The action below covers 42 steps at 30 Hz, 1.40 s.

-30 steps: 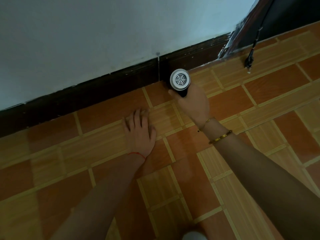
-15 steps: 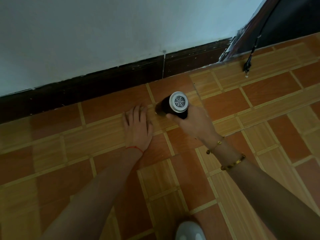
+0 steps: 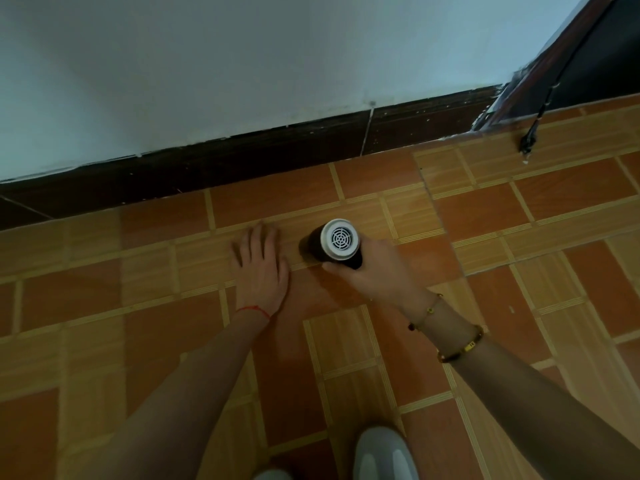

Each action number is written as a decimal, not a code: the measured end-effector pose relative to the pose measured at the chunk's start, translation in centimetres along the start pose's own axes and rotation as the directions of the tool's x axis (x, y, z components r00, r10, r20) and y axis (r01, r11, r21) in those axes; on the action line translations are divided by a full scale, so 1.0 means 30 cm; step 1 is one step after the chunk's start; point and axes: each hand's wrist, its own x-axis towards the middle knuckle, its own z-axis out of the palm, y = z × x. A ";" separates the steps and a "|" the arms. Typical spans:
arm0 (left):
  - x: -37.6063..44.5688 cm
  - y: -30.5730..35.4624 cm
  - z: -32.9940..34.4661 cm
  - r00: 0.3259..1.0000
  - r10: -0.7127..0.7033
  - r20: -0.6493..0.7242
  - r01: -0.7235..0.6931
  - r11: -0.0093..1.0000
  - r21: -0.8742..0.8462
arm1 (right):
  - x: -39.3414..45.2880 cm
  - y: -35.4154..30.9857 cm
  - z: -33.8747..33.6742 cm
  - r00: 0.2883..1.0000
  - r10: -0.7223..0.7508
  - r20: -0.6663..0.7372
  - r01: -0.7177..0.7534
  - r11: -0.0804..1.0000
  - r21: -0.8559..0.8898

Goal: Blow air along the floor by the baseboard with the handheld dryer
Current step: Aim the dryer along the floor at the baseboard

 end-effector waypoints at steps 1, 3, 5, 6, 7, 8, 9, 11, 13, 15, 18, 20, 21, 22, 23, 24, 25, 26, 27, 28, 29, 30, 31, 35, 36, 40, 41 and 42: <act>-0.012 -0.013 -0.007 1.000 -0.020 -0.006 0.020 1.000 0.001 | 0.005 -0.009 0.004 1.000 0.003 -0.013 -0.003 1.000 -0.010; -0.034 -0.043 -0.022 0.998 -0.055 -0.013 0.055 0.998 0.012 | 0.020 -0.022 0.001 0.998 0.024 -0.061 -0.026 0.999 -0.037; -0.053 -0.075 -0.036 0.996 -0.090 -0.013 0.090 0.996 0.011 | 0.037 -0.030 -0.007 0.991 0.058 -0.119 -0.064 0.997 -0.053; -0.060 -0.091 -0.043 0.994 -0.107 -0.013 0.107 0.994 0.010 | 0.045 -0.034 -0.008 0.987 0.073 -0.145 -0.082 0.995 -0.053; -0.067 -0.108 -0.048 0.992 -0.125 -0.014 0.125 0.992 0.005 | 0.051 -0.038 -0.006 0.983 0.085 -0.163 -0.094 0.994 -0.051; -0.072 -0.126 -0.053 0.990 -0.143 -0.018 0.143 0.990 -0.002 | 0.057 -0.043 0.000 0.982 0.089 -0.168 -0.099 0.994 -0.050; -0.078 -0.143 -0.056 0.987 -0.159 -0.021 0.159 0.987 -0.007 | 0.059 -0.050 0.009 0.983 0.087 -0.161 -0.097 0.994 -0.050; -0.095 -0.181 -0.063 0.981 -0.192 -0.027 0.192 0.981 -0.001 | 0.061 -0.075 0.036 0.992 0.062 -0.107 -0.067 0.997 -0.040; -0.115 -0.216 -0.067 0.975 -0.219 -0.034 0.219 0.976 0.003 | 0.061 -0.108 0.068 0.999 0.020 -0.028 -0.021 0.999 -0.032; -0.133 -0.245 -0.066 0.966 -0.257 -0.037 0.257 0.966 -0.016 | 0.064 -0.142 0.099 0.999 -0.029 0.041 0.031 0.998 -0.052; -0.154 -0.277 -0.064 0.949 -0.310 -0.053 0.309 0.950 -0.036 | 0.087 -0.179 0.127 0.997 -0.053 0.047 0.057 0.996 -0.070; -0.160 -0.293 -0.065 0.944 -0.325 -0.059 0.323 0.946 -0.039 | 0.120 -0.194 0.130 0.999 -0.036 0.006 0.036 0.997 -0.070; -0.162 -0.298 -0.066 0.943 -0.327 -0.063 0.325 0.945 -0.041 | 0.142 -0.200 0.128 1.000 -0.026 -0.016 0.025 0.997 -0.067; -0.162 -0.302 -0.065 0.943 -0.326 -0.069 0.324 0.945 -0.045 | 0.165 -0.206 0.125 0.999 -0.021 -0.039 0.018 0.998 -0.062; -0.163 -0.304 -0.063 0.943 -0.325 -0.073 0.322 0.945 -0.052 | 0.190 -0.212 0.122 0.998 -0.020 -0.063 0.016 0.998 -0.054; -0.163 -0.307 -0.061 0.943 -0.325 -0.077 0.321 0.945 -0.059 | 0.216 -0.220 0.118 0.996 -0.019 -0.086 0.015 0.999 -0.043; -0.162 -0.308 -0.058 0.942 -0.327 -0.082 0.322 0.945 -0.065 | 0.242 -0.229 0.115 0.994 -0.017 -0.109 0.013 0.999 -0.033; -0.162 -0.309 -0.055 0.941 -0.328 -0.088 0.323 0.944 -0.069 | 0.266 -0.238 0.113 0.991 -0.018 -0.131 0.014 0.999 -0.032; -0.161 -0.311 -0.052 0.940 -0.329 -0.091 0.323 0.944 -0.068 | 0.289 -0.247 0.115 0.989 -0.022 -0.149 0.016 0.999 -0.046; -0.160 -0.313 -0.049 0.940 -0.328 -0.094 0.323 0.944 -0.065 | 0.311 -0.256 0.118 0.987 -0.026 -0.156 0.015 0.997 -0.071; -0.159 -0.315 -0.046 0.940 -0.328 -0.099 0.323 0.944 -0.061 | 0.330 -0.268 0.125 0.988 -0.028 -0.151 0.014 0.995 -0.096; -0.158 -0.317 -0.043 0.939 -0.327 -0.105 0.322 0.945 -0.059 | 0.345 -0.282 0.135 0.990 -0.031 -0.138 0.016 0.994 -0.111; -0.157 -0.319 -0.040 0.939 -0.326 -0.111 0.321 0.945 -0.059 | 0.357 -0.297 0.148 0.992 -0.039 -0.120 0.024 0.992 -0.121; -0.156 -0.326 -0.033 0.937 -0.325 -0.128 0.318 0.945 -0.072 | 0.385 -0.366 0.212 0.994 -0.105 -0.023 0.101 0.985 -0.137; -0.157 -0.326 -0.034 0.937 -0.324 -0.132 0.317 0.946 -0.074 | 0.388 -0.382 0.226 0.993 -0.119 0.004 0.118 0.985 -0.129; -0.156 -0.327 -0.037 0.937 -0.323 -0.133 0.315 0.946 -0.083 | 0.393 -0.406 0.253 0.989 -0.139 0.059 0.144 0.983 -0.110; -0.157 -0.327 -0.037 0.938 -0.322 -0.133 0.313 0.946 -0.080 | 0.391 -0.401 0.250 0.990 -0.133 0.049 0.137 0.985 -0.106; -0.157 -0.327 -0.036 0.937 -0.322 -0.134 0.314 0.946 -0.075 | 0.389 -0.392 0.242 0.992 -0.121 0.026 0.123 0.987 -0.107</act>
